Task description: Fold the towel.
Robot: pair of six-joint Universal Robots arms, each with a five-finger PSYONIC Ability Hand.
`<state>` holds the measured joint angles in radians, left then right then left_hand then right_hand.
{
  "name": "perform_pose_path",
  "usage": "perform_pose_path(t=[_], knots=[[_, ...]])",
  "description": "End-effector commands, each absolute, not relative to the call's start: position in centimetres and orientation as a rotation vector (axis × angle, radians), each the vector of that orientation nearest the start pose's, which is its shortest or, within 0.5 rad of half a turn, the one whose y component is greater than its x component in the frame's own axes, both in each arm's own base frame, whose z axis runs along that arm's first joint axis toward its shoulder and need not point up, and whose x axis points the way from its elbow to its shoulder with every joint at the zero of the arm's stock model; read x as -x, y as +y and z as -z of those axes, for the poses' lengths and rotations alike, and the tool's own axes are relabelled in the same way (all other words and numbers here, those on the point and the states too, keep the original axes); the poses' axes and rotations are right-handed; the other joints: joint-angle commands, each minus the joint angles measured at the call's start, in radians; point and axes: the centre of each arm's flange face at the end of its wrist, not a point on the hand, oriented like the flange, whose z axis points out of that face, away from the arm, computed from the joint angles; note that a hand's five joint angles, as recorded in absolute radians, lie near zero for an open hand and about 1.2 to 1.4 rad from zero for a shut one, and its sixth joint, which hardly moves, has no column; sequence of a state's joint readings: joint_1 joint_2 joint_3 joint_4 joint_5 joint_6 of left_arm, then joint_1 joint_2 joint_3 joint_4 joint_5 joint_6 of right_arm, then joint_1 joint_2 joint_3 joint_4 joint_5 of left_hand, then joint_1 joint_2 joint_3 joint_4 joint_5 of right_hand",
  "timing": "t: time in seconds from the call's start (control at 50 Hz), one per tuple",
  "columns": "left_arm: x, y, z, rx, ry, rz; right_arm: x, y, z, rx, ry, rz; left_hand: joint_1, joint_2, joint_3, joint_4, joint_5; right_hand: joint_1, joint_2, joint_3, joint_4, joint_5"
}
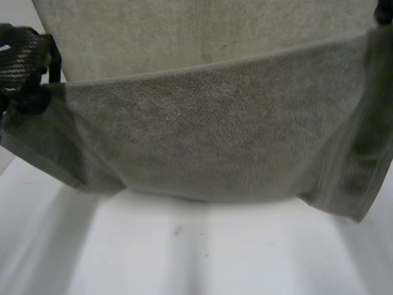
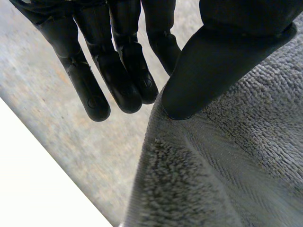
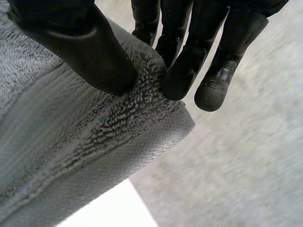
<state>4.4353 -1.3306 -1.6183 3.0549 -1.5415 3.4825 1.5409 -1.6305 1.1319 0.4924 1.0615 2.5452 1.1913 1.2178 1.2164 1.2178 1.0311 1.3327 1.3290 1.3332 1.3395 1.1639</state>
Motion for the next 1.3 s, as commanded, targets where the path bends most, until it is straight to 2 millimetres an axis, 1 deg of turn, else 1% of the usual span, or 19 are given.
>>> perform_pose_path(t=[0.02,0.12,0.18,0.22,0.28,0.32,0.38,0.46,0.5,0.54,0.56,0.6,0.66,0.7,0.72,0.92,1.02,1.26,1.3], knots=[[21.5,-26.0,-30.8,-0.719,2.098,2.19,-17.2,-31.9,-35.6,1.257,2.13,2.045,0.205,0.178,0.18,0.178,0.191,0.064,0.067,0.063,0.057,0.058],[23.1,-30.0,-30.0,-0.735,2.076,2.195,-19.0,-35.1,-34.9,1.269,2.119,2.079,0.205,0.178,0.18,0.178,0.191,0.064,0.067,0.063,0.057,0.058],[24.1,-32.3,-31.8,-0.721,1.991,2.279,-20.7,-36.7,-36.8,1.235,2.051,2.235,0.205,0.178,0.18,0.178,0.191,0.064,0.067,0.063,0.057,0.058],[24.8,-33.7,-35.6,-0.662,1.849,2.425,-21.5,-37.6,-40.5,1.103,1.912,2.471,0.205,0.178,0.18,0.178,0.191,0.064,0.067,0.063,0.057,0.058],[24.9,-34.0,-37.9,-0.62,1.753,2.507,-21.4,-37.8,-42.7,0.996,1.812,2.596,0.205,0.178,0.18,0.178,0.191,0.064,0.067,0.063,0.057,0.058],[24.6,-34.1,-42.1,-0.495,1.56,2.653,-21.0,-37.5,-46.4,0.813,1.617,2.75,0.205,0.178,0.18,0.178,0.191,0.064,0.067,0.063,0.057,0.058],[24.1,-33.8,-44.4,-0.385,1.469,2.741,-20.9,-36.6,-47.8,0.758,1.556,2.765,0.205,0.178,0.18,0.178,0.191,0.064,0.067,0.063,0.057,0.058],[23.7,-33.5,-44.7,-0.341,1.487,2.768,-20.9,-35.9,-47.0,0.791,1.643,2.69,0.205,0.178,0.18,0.178,0.191,0.064,0.067,0.063,0.057,0.058],[23.7,-33.4,-44.0,-0.344,1.537,2.757,-21.0,-35.7,-45.6,0.839,1.734,2.609,0.205,0.178,0.18,0.178,0.191,0.064,0.067,0.063,0.057,0.058],[23.6,-33.7,-40.2,-0.392,1.719,2.647,-21.3,-35.4,-42.5,0.974,1.889,2.446,0.205,0.178,0.18,0.178,0.191,0.064,0.067,0.063,0.057,0.058],[23.6,-33.7,-40.2,-0.392,1.72,2.647,-21.3,-35.4,-42.5,0.975,1.89,2.445,0.205,0.178,0.18,0.178,0.191,0.064,0.067,0.063,0.057,0.058],[23.5,-33.4,-35.7,-0.447,1.891,2.507,-21.7,-35.1,-39.0,1.108,1.999,2.274,0.205,0.178,0.18,0.178,0.191,0.064,0.067,0.063,0.057,0.058],[23.3,-33.0,-33.2,-0.469,1.981,2.426,-21.6,-35.1,-37.2,1.151,2.051,2.192,0.205,0.178,0.18,0.178,0.191,0.064,0.067,0.063,0.057,0.058],[22.7,-32.3,-28.8,-0.511,2.118,2.29,-21.8,-34.9,-33.6,1.202,2.11,2.04,0.205,0.178,0.18,0.178,0.191,0.064,0.067,0.063,0.057,0.058],[22.7,-32.3,-28.8,-0.512,2.119,2.289,-21.8,-34.9,-33.6,1.202,2.111,2.039,0.205,0.178,0.18,0.178,0.191,0.064,0.067,0.063,0.057,0.058],[21.5,-27.9,-18.3,-0.747,2.271,1.958,-21.6,-33.5,-21.8,1.297,2.255,1.714,0.205,0.178,0.18,0.178,0.191,0.064,0.067,0.063,0.057,0.058],[21.2,-26.6,-16.2,-0.88,2.213,1.859,-21.5,-32.5,-19.8,1.358,2.273,1.662,0.205,0.178,0.18,0.178,0.191,0.064,0.067,0.063,0.057,0.058],[21.7,-26.8,-14.8,-0.906,2.12,1.919,-21.4,-32.2,-19.7,1.34,2.278,1.656,0.205,0.178,0.18,0.178,0.191,0.064,0.067,0.063,0.057,0.058],[21.7,-26.9,-14.1,-0.912,2.124,1.912,-21.4,-32.2,-19.7,1.338,2.279,1.654,-0.133,-0.16,-0.158,-0.16,-0.148,0.064,0.067,0.063,0.057,0.058]])
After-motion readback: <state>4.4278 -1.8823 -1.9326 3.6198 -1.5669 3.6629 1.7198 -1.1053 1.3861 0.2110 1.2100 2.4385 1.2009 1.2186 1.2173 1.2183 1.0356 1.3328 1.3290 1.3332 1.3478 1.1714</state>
